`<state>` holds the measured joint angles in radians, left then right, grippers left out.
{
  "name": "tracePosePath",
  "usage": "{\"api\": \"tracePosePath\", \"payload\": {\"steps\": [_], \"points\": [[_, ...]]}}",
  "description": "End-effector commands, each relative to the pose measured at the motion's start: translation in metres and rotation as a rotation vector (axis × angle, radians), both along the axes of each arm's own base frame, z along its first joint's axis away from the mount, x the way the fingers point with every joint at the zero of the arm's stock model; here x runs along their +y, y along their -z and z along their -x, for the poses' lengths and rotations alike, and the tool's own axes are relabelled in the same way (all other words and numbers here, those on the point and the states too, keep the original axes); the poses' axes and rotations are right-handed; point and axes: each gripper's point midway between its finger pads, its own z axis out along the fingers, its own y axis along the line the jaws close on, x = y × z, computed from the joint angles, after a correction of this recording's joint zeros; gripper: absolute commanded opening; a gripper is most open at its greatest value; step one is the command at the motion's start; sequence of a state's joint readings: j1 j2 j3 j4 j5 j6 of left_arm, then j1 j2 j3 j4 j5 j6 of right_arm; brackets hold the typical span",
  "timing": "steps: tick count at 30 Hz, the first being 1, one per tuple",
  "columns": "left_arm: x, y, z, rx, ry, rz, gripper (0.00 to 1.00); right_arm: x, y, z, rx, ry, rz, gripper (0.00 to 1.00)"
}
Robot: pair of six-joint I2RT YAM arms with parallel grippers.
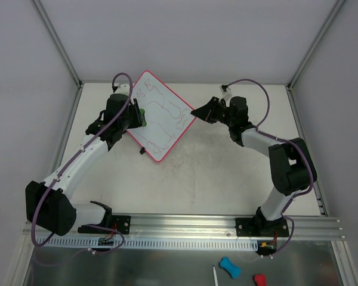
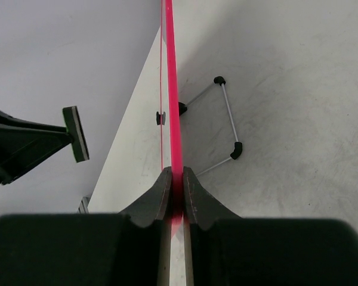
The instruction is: Erase the whiteboard
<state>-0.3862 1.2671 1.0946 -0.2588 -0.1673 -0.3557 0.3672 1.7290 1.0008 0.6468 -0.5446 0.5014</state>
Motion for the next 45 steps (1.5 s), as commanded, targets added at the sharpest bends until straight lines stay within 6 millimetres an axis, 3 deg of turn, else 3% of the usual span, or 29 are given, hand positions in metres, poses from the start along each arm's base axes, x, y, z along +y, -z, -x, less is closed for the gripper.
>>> {"api": "tracePosePath", "payload": {"steps": [1, 5, 7, 11, 12, 18, 23, 30, 36, 45], "points": [[-0.019, -0.013, -0.012, -0.067, 0.117, 0.18, 0.0, 0.007, -0.011, -0.005, -0.024, -0.024, -0.012, 0.0], [-0.014, -0.009, -0.019, -0.121, 0.136, 0.194, 0.0, 0.01, -0.015, -0.006, -0.031, -0.037, -0.018, 0.0], [-0.001, -0.006, -0.03, -0.139, 0.132, 0.223, 0.0, 0.01, -0.013, -0.008, -0.023, -0.038, -0.021, 0.0], [0.022, 0.015, -0.044, -0.096, 0.098, 0.3, 0.0, 0.013, -0.011, -0.009, -0.014, -0.049, -0.025, 0.0], [0.025, 0.03, -0.044, -0.074, 0.084, 0.313, 0.0, 0.014, -0.012, -0.01, -0.015, -0.049, -0.027, 0.0], [0.032, 0.066, -0.057, -0.018, 0.027, 0.328, 0.0, 0.015, -0.01, -0.011, -0.014, -0.043, -0.023, 0.0], [0.047, 0.083, -0.064, 0.002, -0.054, 0.281, 0.0, 0.017, -0.01, -0.011, -0.012, -0.05, -0.025, 0.0], [0.078, 0.091, -0.068, -0.007, -0.217, 0.2, 0.0, 0.017, -0.012, -0.013, -0.021, -0.049, -0.009, 0.0], [0.096, 0.109, -0.074, 0.081, -0.254, 0.302, 0.0, 0.017, -0.014, -0.015, -0.022, -0.05, -0.011, 0.0], [0.09, 0.114, -0.101, 0.108, -0.211, 0.33, 0.0, 0.022, -0.012, -0.016, 0.008, -0.073, -0.014, 0.0]]}}
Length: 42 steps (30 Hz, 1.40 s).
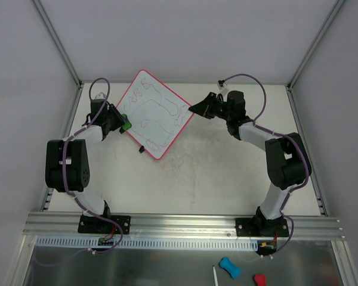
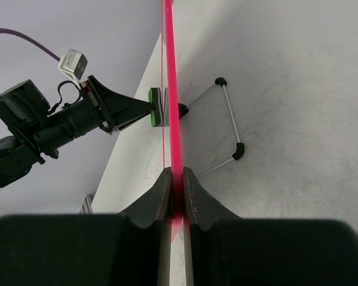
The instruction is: Erase the whiteboard
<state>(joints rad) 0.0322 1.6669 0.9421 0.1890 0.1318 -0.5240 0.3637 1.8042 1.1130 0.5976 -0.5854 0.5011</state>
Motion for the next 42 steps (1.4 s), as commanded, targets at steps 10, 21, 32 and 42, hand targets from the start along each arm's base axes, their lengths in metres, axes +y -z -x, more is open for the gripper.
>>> {"api": "tracePosePath", "payload": {"steps": [10, 21, 32, 42], "points": [[-0.029, -0.002, -0.042, -0.013, 0.126, 0.111, 0.0, 0.014, -0.004, 0.002, 0.02, -0.044, 0.003, 0.0], [-0.076, -0.013, -0.048, -0.054, 0.272, 0.103, 0.0, 0.017, -0.001, 0.005, 0.021, -0.049, 0.012, 0.0], [-0.174, -0.063, -0.042, -0.192, 0.54, 0.045, 0.0, 0.023, 0.0, 0.007, 0.014, -0.063, 0.024, 0.0], [-0.205, -0.05, -0.045, -0.146, 0.631, 0.031, 0.0, 0.023, 0.0, 0.006, 0.01, -0.062, 0.028, 0.0]]}}
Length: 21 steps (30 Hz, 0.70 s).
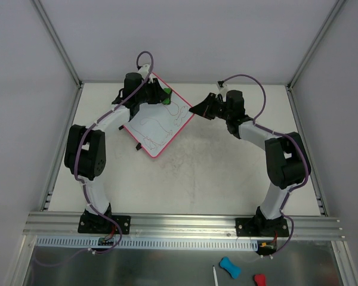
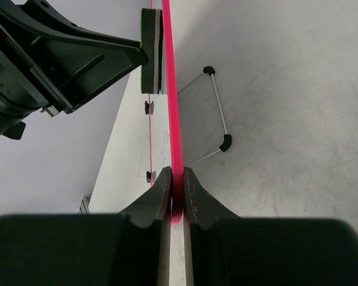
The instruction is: Erase the whiteboard
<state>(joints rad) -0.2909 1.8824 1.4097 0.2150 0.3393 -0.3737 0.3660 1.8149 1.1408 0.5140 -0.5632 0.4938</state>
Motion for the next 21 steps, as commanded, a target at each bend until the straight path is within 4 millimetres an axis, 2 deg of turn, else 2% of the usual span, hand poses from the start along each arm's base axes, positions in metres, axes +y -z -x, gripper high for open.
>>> {"api": "tracePosePath", "payload": {"steps": [1, 3, 9, 14, 17, 21], "points": [[-0.004, 0.058, 0.017, 0.183, 0.042, -0.039, 0.0, 0.025, -0.011, 0.009, -0.043, -0.082, -0.007, 0.0], [0.004, 0.063, 0.017, 0.211, 0.018, -0.025, 0.0, 0.024, -0.011, 0.008, -0.044, -0.08, -0.005, 0.0], [0.051, 0.081, 0.015, 0.284, -0.104, -0.001, 0.0, 0.023, -0.011, 0.008, -0.049, -0.072, 0.001, 0.0], [0.086, 0.082, 0.017, 0.275, -0.193, -0.034, 0.0, 0.023, -0.012, 0.007, -0.053, -0.068, 0.002, 0.0], [0.093, 0.083, 0.022, 0.266, -0.198, -0.06, 0.0, 0.022, -0.014, 0.007, -0.059, -0.067, 0.003, 0.0], [0.079, 0.077, 0.029, 0.25, -0.134, -0.057, 0.0, 0.023, -0.013, 0.008, -0.063, -0.07, 0.009, 0.0]]}}
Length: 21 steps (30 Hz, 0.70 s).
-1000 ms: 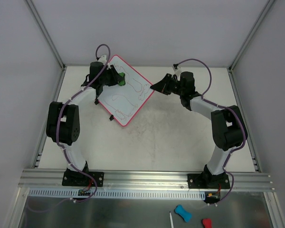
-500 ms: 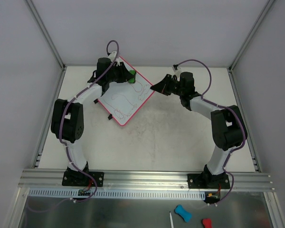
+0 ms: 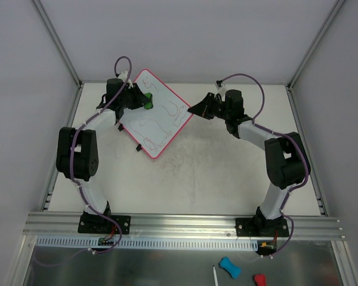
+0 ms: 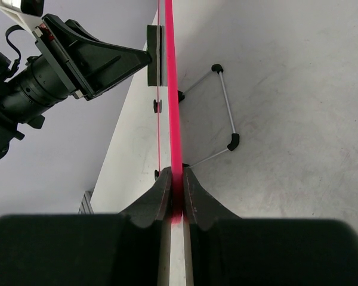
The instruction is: Erase the whiteboard
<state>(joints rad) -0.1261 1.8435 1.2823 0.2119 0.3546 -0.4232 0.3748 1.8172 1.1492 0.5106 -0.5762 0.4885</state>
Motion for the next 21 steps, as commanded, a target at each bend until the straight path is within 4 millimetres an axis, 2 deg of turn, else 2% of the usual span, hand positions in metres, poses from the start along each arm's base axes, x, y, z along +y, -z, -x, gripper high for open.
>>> {"api": "tracePosePath", "payload": {"steps": [1, 8, 14, 21], "points": [[-0.011, 0.037, 0.032, 0.125, 0.052, -0.074, 0.0, 0.018, -0.011, 0.004, -0.062, -0.046, 0.013, 0.0], [-0.041, 0.021, 0.042, 0.048, 0.107, -0.153, 0.0, 0.022, -0.012, 0.01, -0.109, -0.059, 0.071, 0.0], [-0.056, 0.018, 0.05, 0.024, 0.149, -0.178, 0.0, 0.027, -0.017, 0.017, -0.158, -0.086, 0.094, 0.0], [-0.087, 0.011, 0.062, -0.029, 0.228, -0.22, 0.0, 0.034, -0.018, 0.024, -0.193, -0.114, 0.119, 0.0]]}}
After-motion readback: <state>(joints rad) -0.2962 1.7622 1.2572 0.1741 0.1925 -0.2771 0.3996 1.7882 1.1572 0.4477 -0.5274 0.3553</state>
